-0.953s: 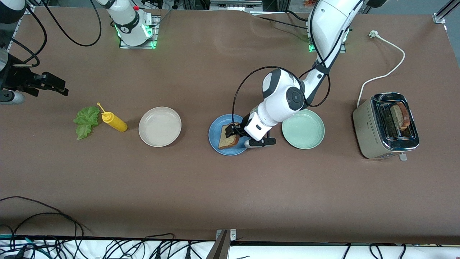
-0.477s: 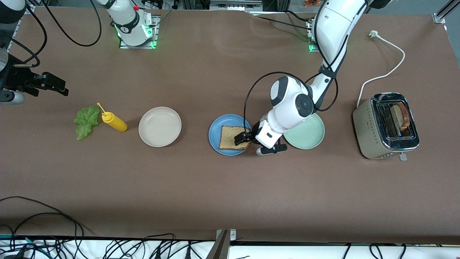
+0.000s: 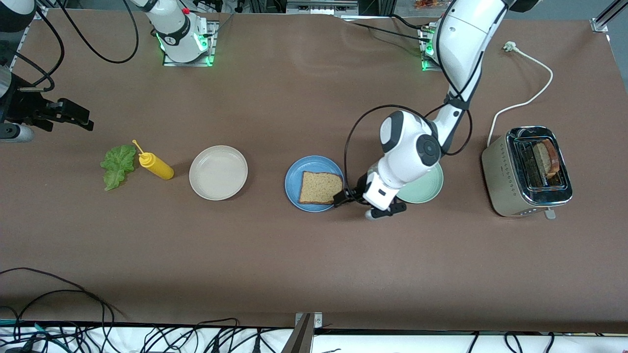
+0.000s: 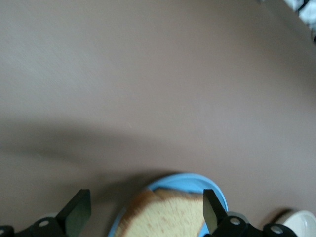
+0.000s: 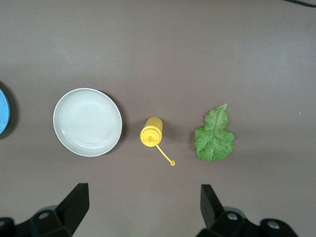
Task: Make sandwich in blue plate with both arms
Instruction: 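Return the left gripper to the toaster while the right gripper reaches the lettuce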
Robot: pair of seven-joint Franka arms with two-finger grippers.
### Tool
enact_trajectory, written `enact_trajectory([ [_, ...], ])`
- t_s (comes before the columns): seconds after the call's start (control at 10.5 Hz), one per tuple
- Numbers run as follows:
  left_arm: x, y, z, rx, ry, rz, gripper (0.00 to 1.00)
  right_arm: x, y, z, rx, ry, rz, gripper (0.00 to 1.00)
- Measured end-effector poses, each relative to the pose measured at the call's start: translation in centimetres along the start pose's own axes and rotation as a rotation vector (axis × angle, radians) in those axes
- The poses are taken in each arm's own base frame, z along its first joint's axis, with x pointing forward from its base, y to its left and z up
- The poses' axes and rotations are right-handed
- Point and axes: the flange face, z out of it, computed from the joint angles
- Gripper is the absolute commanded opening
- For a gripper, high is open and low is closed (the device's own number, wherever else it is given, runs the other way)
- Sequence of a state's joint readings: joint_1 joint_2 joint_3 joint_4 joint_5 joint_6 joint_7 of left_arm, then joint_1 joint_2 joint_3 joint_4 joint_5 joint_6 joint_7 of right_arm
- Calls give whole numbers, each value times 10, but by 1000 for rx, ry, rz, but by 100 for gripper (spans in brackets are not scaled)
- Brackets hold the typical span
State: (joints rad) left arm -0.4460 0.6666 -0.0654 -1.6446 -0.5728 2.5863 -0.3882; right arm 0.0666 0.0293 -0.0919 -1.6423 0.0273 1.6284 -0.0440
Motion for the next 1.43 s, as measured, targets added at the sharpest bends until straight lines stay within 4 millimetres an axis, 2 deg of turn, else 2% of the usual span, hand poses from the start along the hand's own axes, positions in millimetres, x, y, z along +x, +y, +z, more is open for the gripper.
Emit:
enact_trajectory([
  [0.19,32,-17,-43,11,7,-30,100,0,-1,0,0,0,-1,100],
  [0.38,62,-42,-110,27,-41,-60,100,3,-8,5,-1,-9,-15,100],
  [0.57,89,-78,-177,128,-34,8,100,5,-9,10,0,-15,-15,100],
  [0.86,99,-112,-252,268,-36,104,100,8,-14,16,-2,-26,-25,100],
  [1.05,104,-137,-289,311,-53,169,100,10,-17,20,-2,-34,-53,100],
  [1.24,109,-163,-315,362,-68,208,100,14,-15,31,1,-57,-179,100],
  [1.43,106,-168,-331,443,-66,246,100,19,-10,44,-1,-79,-219,100],
])
